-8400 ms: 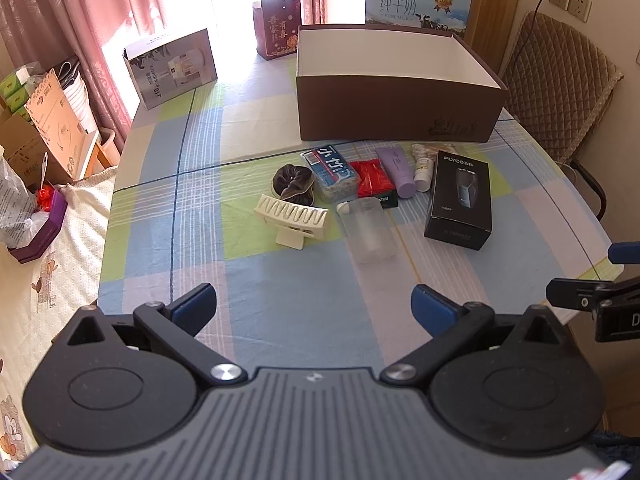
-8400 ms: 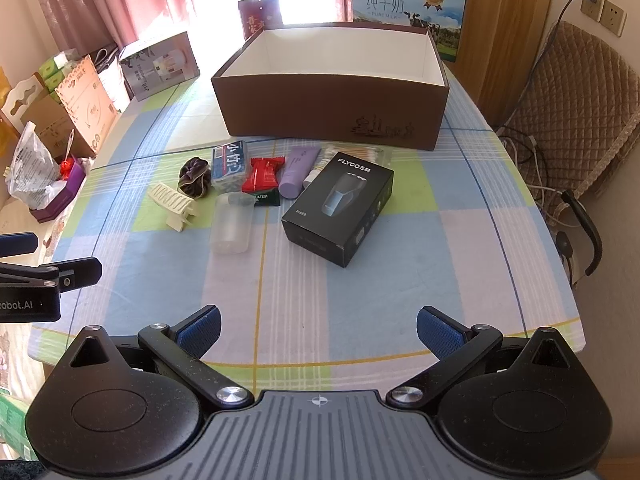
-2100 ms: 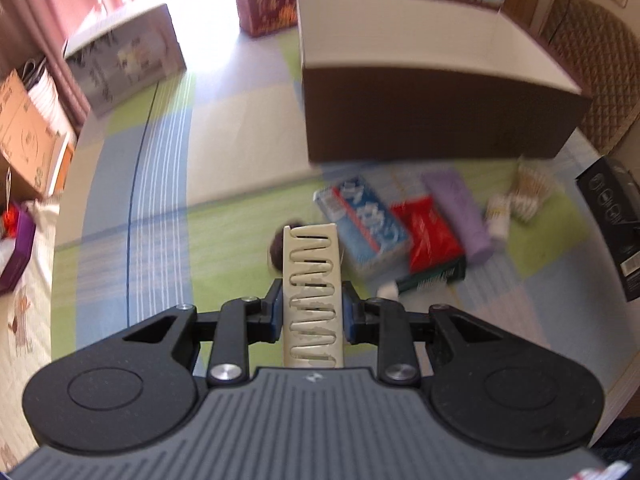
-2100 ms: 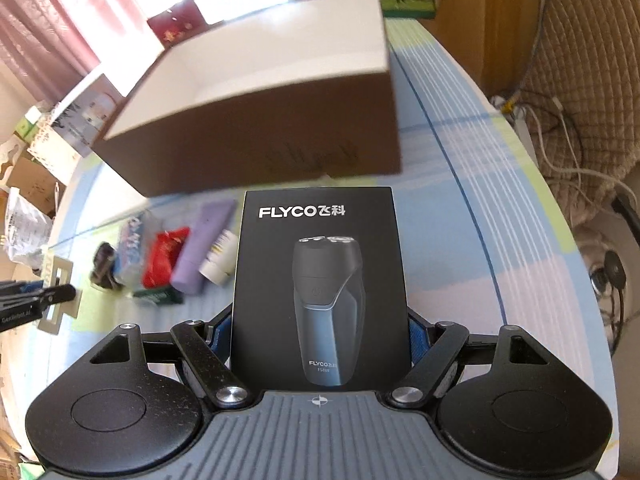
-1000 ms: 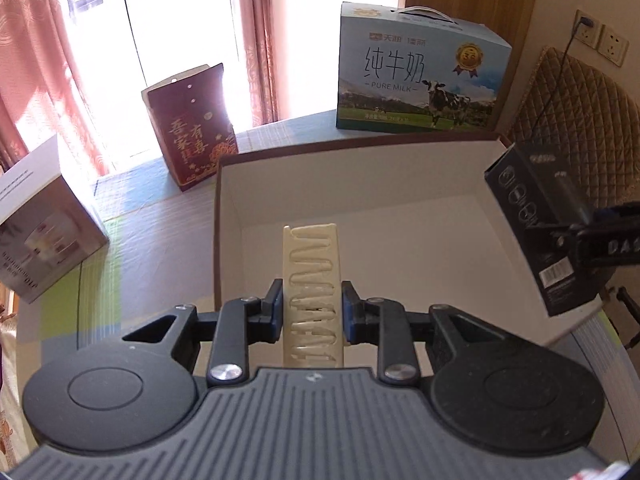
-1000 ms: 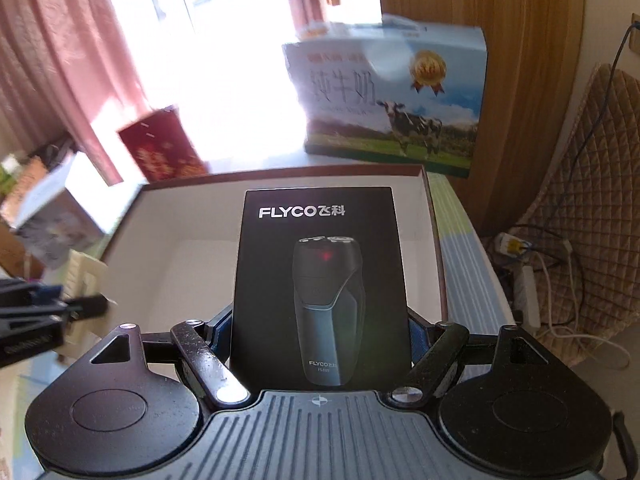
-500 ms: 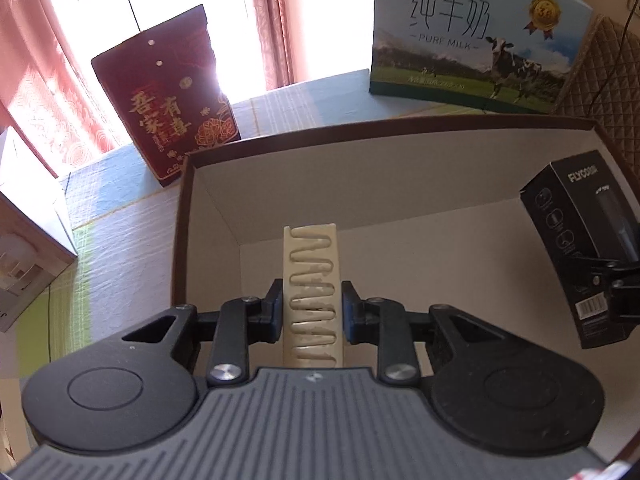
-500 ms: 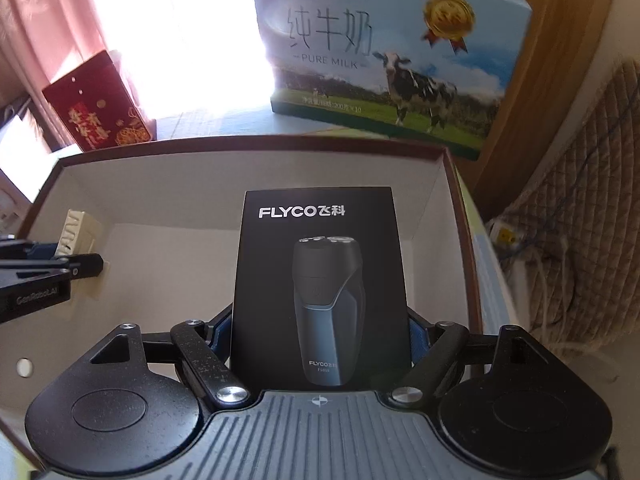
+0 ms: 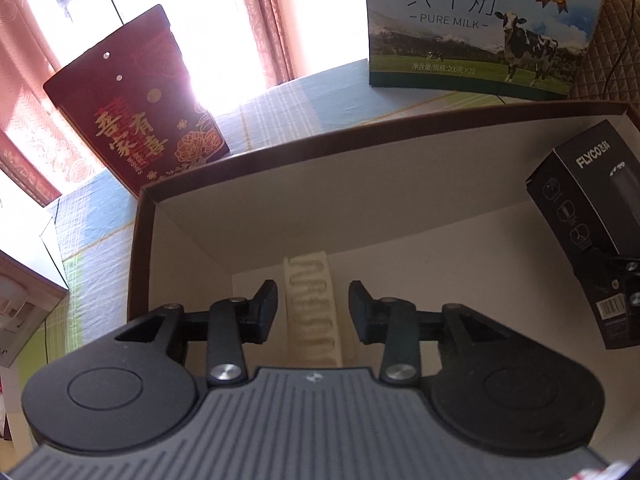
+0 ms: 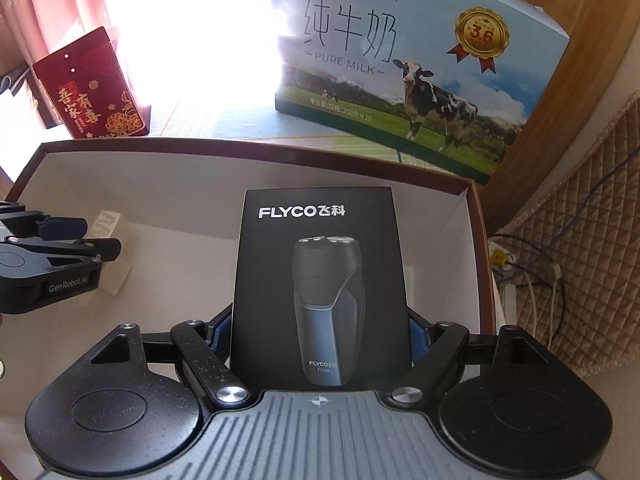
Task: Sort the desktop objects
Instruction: 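Release the cream holder and shaver box into the brown box with both tools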
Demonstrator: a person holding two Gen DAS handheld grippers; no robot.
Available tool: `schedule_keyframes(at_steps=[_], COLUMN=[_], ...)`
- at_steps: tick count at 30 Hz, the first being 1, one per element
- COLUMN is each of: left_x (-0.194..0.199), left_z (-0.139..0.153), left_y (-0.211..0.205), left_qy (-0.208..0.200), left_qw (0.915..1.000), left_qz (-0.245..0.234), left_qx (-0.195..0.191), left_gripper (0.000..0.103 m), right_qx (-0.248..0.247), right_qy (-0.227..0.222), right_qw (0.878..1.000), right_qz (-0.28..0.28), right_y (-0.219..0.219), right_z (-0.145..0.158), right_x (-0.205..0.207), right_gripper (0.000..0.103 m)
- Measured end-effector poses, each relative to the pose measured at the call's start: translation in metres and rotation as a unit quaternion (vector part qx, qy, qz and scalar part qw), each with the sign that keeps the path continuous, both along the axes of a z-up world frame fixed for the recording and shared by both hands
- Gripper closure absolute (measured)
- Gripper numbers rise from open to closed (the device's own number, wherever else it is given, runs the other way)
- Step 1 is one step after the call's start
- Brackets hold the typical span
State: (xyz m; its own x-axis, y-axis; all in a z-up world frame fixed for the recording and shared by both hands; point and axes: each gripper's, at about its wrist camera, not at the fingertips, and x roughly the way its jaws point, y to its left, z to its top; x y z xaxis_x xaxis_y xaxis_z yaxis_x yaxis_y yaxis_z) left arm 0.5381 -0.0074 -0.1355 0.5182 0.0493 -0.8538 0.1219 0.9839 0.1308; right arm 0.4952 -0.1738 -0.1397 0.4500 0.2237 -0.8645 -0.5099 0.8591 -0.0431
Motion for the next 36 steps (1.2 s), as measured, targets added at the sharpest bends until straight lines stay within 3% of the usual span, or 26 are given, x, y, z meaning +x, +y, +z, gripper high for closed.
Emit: schedule_keyframes(at_steps=[10, 17, 21, 29, 36], left_x=[-0.011, -0.032, -0.047, -0.084, -0.125], left_z=[0.012, 0.021, 0.029, 0.052, 0.081], left_y=[-0.003, 0.002, 0.004, -0.004, -0.006], left_qy=[-0.019, -0.032, -0.033, -0.050, -0.068], left_qw=[0.9996, 0.9989, 0.9982, 0.9969, 0.9948], left_qz=[-0.017, -0.026, -0.028, -0.036, -0.035], left_qx=[-0.014, -0.022, -0.042, -0.048, -0.066], left_gripper=[0.067, 0.061, 0.059, 0.039, 0.031], right_qx=[-0.015, 0.007, 0.034, 0.090, 0.118], right_qy=[-0.020, -0.031, -0.029, -0.018, -0.030], right_qw=[1.000, 0.999, 0.999, 0.995, 0.992], right_qz=[0.004, 0.026, 0.030, 0.033, 0.019], right_y=[0.006, -0.005, -0.018, -0.041, -0.060], right_z=[-0.003, 0.000, 0.006, 0.025, 0.046], right_x=[0.006, 0.003, -0.008, -0.041, -0.082], right_gripper=[0.027, 0.026, 0.014, 0.003, 0.002])
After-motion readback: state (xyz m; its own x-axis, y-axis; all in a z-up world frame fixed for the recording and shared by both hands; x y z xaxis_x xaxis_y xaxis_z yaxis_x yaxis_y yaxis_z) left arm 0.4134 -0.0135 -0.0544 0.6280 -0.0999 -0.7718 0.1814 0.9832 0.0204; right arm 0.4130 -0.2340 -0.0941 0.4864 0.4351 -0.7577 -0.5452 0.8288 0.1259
